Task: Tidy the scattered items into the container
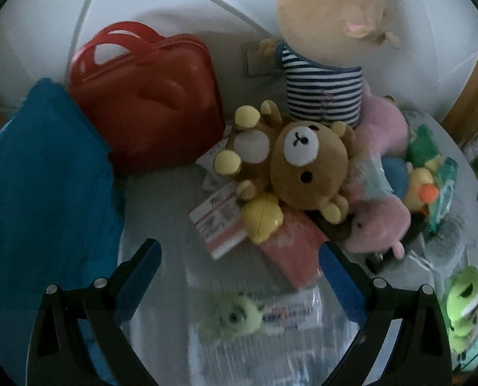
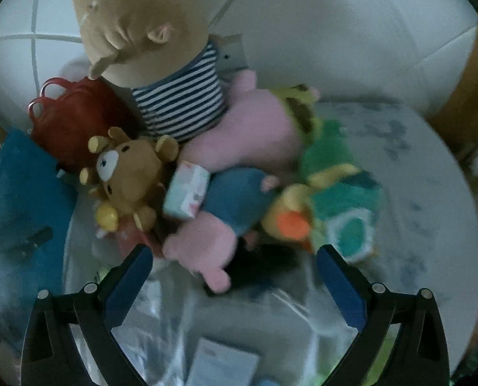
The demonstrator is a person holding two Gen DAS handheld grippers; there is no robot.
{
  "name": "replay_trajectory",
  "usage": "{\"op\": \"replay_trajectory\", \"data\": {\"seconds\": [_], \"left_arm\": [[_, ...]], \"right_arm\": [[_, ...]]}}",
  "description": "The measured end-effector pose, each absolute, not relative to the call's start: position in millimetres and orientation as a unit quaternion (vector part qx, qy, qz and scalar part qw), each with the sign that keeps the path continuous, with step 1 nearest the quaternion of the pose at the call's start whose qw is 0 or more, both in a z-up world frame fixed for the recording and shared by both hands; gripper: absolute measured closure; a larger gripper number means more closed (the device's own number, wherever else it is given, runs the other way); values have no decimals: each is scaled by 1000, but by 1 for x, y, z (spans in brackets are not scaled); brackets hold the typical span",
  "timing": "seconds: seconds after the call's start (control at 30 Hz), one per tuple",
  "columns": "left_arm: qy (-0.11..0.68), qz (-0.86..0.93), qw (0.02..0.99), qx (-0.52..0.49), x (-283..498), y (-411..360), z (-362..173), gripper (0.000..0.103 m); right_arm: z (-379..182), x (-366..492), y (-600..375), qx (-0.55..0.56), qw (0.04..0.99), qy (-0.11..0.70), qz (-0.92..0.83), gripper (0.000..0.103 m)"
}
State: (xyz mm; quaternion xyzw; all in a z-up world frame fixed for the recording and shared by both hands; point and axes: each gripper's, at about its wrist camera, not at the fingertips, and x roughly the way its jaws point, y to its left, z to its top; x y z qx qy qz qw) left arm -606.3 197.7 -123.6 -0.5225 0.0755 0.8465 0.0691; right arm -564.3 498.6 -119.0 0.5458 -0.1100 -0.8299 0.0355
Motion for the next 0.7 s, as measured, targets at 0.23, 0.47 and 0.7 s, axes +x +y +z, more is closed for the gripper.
{"op": "replay_trajectory", "data": {"seconds": [0.23,0.47,0.7], "left_arm": [[65,842,66,-532,-653,215,-180,3],[36,847,69,-525,-678,227,-235,0],[78,834,81,-540,-656,234,-275,23]], "right_arm": [[-170,-634,468,551,60,-144,-820,0],[-244,-682,436,572,43,-80,-815,0],[-257,-661,420,591,52,-15,-805,0]]}}
